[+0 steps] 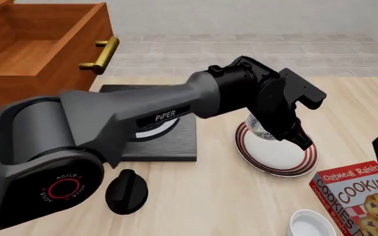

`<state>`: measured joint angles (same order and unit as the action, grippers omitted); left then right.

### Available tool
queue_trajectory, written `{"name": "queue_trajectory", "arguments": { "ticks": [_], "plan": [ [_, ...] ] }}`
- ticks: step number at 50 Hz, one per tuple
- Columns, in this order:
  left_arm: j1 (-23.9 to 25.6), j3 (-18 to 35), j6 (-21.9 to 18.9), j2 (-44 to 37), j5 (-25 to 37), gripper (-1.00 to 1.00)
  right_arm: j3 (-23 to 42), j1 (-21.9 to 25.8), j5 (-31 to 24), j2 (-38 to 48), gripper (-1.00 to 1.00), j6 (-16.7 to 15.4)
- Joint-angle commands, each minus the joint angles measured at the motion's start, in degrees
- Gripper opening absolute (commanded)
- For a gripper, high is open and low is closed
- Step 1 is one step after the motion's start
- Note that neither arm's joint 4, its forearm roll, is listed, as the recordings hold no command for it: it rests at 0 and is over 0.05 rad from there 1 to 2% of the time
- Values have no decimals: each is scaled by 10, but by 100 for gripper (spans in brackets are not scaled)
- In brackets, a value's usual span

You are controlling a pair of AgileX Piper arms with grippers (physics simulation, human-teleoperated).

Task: Pick the akita bowl in the top layer of the wooden cabinet and place it on the plate.

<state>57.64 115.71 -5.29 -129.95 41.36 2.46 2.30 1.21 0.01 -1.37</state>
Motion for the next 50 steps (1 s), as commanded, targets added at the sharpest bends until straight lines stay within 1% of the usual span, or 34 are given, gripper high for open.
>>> {"name": "queue_trajectory", "arguments": {
  "ticks": [1, 3, 4, 5, 6, 8, 11, 17, 23, 30, 41, 50],
  "plan": [
    [8, 10, 11, -24, -10, -100, -1, 0, 0, 0, 100, 1],
    [6, 29, 9, -40, -4, -100, -1, -1, 0, 0, 100, 1],
    [6, 30, 9, -41, -3, -100, -1, -1, 0, 0, 100, 1],
    [5, 44, 11, -48, 3, -100, -1, -1, 0, 0, 100, 2],
    [5, 45, 11, -49, 4, -100, -1, -1, 0, 0, 100, 2],
    [3, 68, 12, -62, 13, -100, -1, -1, 0, 0, 100, 2],
    [2, 82, 15, -72, 18, -100, -1, -1, 0, 0, 100, 2],
    [1, 87, 27, -79, 14, -100, -1, -1, -1, 0, 100, 3],
    [-2, 76, 32, -82, 0, -100, -1, -2, -1, 0, 100, 4],
    [-3, 76, 42, -93, -7, -100, -1, -2, -1, 0, 100, 5],
    [-3, 84, 51, -109, -10, -100, -2, -3, -2, 0, 100, 6],
    [-2, 78, 53, -114, -17, -100, -1, -3, -2, 0, 100, 7]
  ]
}}
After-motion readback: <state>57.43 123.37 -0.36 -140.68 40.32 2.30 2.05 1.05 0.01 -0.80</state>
